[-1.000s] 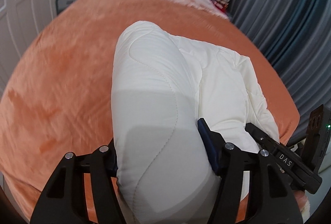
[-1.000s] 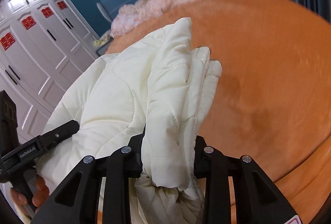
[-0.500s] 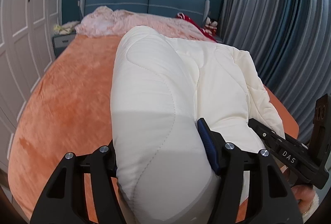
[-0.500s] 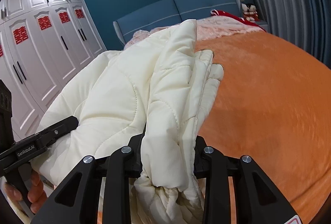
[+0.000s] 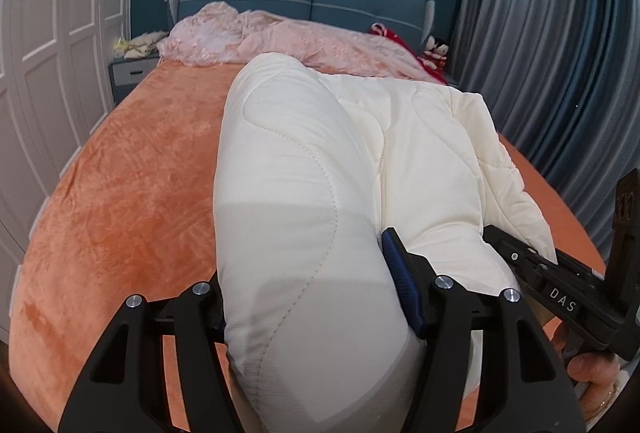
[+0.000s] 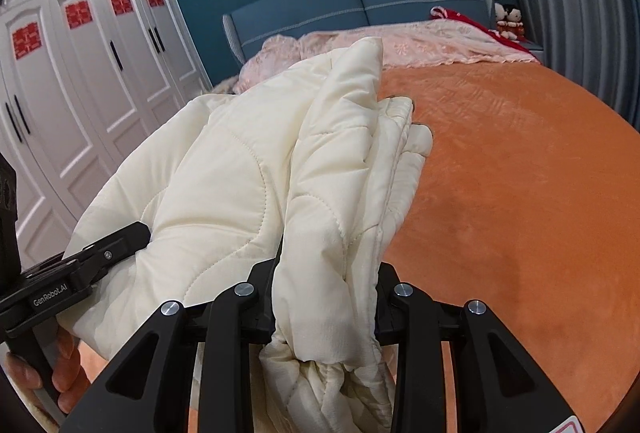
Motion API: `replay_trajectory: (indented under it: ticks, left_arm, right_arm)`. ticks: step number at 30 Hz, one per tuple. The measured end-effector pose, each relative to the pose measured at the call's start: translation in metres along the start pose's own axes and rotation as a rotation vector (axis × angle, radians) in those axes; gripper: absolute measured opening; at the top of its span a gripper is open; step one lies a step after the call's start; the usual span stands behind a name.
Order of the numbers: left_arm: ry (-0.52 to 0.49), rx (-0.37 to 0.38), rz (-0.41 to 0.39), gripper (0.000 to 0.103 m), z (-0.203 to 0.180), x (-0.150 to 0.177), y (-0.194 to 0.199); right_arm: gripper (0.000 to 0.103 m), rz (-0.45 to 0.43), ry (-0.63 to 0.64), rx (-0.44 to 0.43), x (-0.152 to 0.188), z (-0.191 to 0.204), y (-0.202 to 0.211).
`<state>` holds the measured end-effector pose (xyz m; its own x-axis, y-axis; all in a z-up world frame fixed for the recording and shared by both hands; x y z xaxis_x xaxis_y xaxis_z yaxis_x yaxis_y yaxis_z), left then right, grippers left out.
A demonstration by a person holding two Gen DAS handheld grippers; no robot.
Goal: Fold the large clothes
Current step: 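Lift the folded jacket off the bed with both grippers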
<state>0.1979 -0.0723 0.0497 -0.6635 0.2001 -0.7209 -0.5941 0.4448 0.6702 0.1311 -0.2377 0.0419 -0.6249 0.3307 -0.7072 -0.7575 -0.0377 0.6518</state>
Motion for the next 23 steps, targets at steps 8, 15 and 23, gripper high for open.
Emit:
replay_trajectory:
  ticks: [8, 15, 23]
  left_arm:
    - [0.014, -0.018, 0.052, 0.059, 0.044, 0.027, -0.085]
    - [0.105, -0.016, 0.133, 0.064, 0.083, 0.076, -0.131]
    - [0.101, -0.222, 0.166, 0.092, 0.103, 0.086, -0.106]
  right_arm:
    - [0.030, 0.102, 0.020, 0.009, 0.032, -0.008, -0.100]
    - [0.040, 0.172, 0.008, 0.005, 0.073, -0.011, -0.142]
    - [0.076, 0.226, -0.036, 0.065, 0.071, -0.017, -0.114]
Point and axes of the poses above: each gripper's, at about its wrist camera, not at the fingertips, and y roughly against the way its jaws point, z to its left, x to its underside, the point moved 8 cm from there along -y, roughly the way its jaws point, and after that the axes turned 1 degree about z, right-handed, at the moved point
